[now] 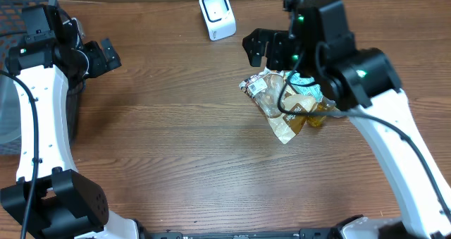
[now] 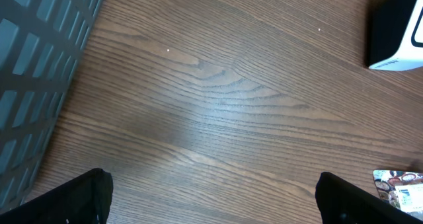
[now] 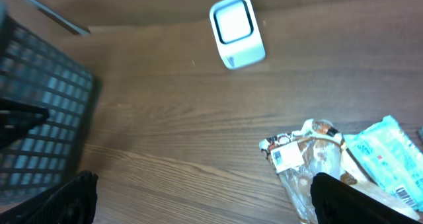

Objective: Scan the item barcode

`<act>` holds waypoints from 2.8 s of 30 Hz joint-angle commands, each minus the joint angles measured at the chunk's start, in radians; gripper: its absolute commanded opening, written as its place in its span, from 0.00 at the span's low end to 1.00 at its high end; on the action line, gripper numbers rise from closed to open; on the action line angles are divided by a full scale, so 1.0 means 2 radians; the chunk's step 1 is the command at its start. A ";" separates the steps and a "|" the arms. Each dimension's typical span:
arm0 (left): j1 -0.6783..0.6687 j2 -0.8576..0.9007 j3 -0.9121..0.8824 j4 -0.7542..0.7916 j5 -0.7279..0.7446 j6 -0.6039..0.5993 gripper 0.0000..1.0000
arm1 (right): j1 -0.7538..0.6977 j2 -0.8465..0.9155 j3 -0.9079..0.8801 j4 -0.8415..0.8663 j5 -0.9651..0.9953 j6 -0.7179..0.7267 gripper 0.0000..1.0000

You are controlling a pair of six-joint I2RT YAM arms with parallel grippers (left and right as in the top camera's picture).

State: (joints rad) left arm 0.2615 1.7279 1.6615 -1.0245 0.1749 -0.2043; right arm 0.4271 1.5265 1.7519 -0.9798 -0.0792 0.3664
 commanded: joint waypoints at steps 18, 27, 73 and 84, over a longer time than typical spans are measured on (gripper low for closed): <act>-0.004 0.001 0.005 0.001 -0.003 -0.003 1.00 | -0.001 -0.262 0.007 -0.039 -0.001 0.002 1.00; -0.004 0.001 0.005 0.001 -0.003 -0.003 1.00 | -0.001 -0.370 0.007 -0.141 -0.001 0.002 1.00; -0.004 0.001 0.005 0.001 -0.003 -0.003 1.00 | -0.023 -0.756 -0.333 -0.141 0.111 0.000 1.00; -0.004 0.001 0.005 0.001 -0.003 -0.003 0.99 | -0.024 -0.761 -0.460 0.084 0.110 -0.036 1.00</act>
State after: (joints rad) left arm 0.2615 1.7279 1.6611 -1.0245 0.1745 -0.2043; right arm 0.3859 0.0109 0.9058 -0.9096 0.1352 0.3466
